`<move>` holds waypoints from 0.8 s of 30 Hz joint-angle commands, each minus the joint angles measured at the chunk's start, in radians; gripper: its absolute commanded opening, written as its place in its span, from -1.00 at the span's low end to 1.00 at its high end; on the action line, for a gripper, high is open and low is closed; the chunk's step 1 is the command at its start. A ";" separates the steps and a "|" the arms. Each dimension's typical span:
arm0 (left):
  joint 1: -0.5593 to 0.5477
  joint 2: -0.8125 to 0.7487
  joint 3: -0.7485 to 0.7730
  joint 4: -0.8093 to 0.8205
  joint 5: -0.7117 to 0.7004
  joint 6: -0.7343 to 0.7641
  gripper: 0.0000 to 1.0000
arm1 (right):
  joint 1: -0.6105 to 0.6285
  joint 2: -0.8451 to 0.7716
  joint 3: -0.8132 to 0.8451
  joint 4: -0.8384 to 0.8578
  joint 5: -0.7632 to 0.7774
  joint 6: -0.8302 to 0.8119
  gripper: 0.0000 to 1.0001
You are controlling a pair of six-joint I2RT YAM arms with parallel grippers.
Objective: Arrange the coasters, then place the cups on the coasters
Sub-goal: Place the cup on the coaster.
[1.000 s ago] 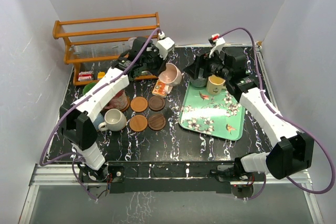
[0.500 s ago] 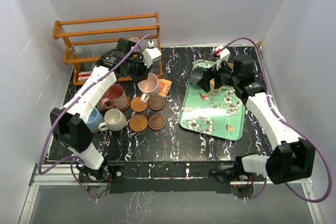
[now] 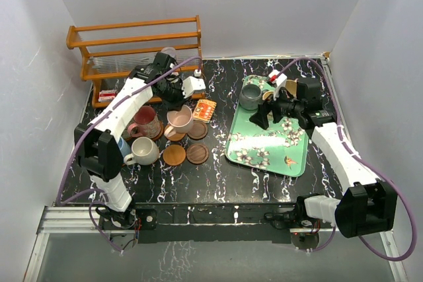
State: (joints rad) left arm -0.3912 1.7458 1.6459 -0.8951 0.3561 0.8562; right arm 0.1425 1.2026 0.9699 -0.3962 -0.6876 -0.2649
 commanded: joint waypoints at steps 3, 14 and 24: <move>0.016 0.042 0.065 -0.059 0.069 0.140 -1.00 | -0.045 -0.043 0.003 -0.007 -0.055 -0.052 0.69; 0.057 0.136 0.080 -0.053 0.072 0.155 -1.00 | -0.055 -0.005 0.000 -0.018 -0.094 -0.061 0.71; 0.089 0.168 0.063 -0.047 0.072 0.165 -1.00 | -0.059 0.000 -0.001 -0.026 -0.095 -0.068 0.74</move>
State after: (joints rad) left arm -0.3149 1.9202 1.6836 -0.9356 0.3756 1.0054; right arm 0.0895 1.2003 0.9665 -0.4465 -0.7597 -0.3164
